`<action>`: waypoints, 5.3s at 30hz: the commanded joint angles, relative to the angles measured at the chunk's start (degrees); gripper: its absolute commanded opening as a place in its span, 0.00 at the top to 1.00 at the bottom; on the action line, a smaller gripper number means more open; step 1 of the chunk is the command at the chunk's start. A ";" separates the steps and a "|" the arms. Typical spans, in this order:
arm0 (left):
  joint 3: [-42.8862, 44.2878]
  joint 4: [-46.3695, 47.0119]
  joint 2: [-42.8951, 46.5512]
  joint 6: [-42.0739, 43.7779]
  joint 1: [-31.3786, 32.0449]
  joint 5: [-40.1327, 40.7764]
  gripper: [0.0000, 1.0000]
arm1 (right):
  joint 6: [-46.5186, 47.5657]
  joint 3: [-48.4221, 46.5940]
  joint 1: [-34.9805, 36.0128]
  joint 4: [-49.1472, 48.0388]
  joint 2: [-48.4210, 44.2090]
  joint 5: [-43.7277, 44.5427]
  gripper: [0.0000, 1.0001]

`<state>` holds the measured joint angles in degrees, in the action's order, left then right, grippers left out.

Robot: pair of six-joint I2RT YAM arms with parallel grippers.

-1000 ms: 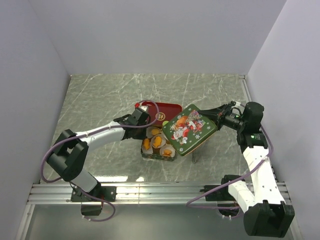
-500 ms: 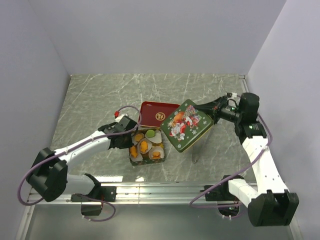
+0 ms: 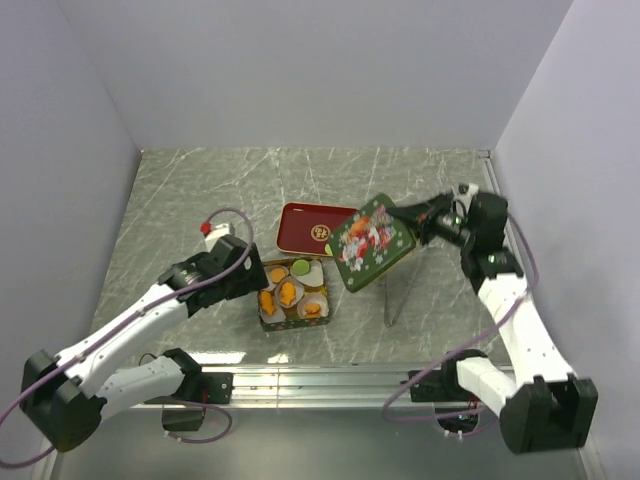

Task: Pack the cookies

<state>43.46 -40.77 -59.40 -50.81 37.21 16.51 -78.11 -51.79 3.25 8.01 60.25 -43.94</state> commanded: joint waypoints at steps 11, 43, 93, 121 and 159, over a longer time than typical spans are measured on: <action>-1.25 2.97 21.68 -5.45 -0.12 8.02 0.01 | -15.39 36.74 8.87 -45.73 -20.79 26.70 1.00; -17.89 15.37 41.03 -7.82 -0.12 2.82 0.01 | -13.49 28.68 38.76 -95.05 21.41 40.07 1.00; -35.90 40.32 30.40 -10.10 -6.18 -6.22 0.01 | -7.50 26.21 51.60 -73.40 31.51 59.41 1.00; -39.51 61.78 16.07 -12.65 -8.03 -16.86 0.14 | -19.27 36.40 51.25 -86.22 39.85 59.06 1.00; -18.51 40.25 3.51 12.04 -7.77 -19.14 0.37 | 2.25 25.52 13.99 -31.07 -22.18 30.68 1.00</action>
<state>21.17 -1.34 -52.23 -43.68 29.32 1.54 -79.99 -22.81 20.12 -36.47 42.44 -7.92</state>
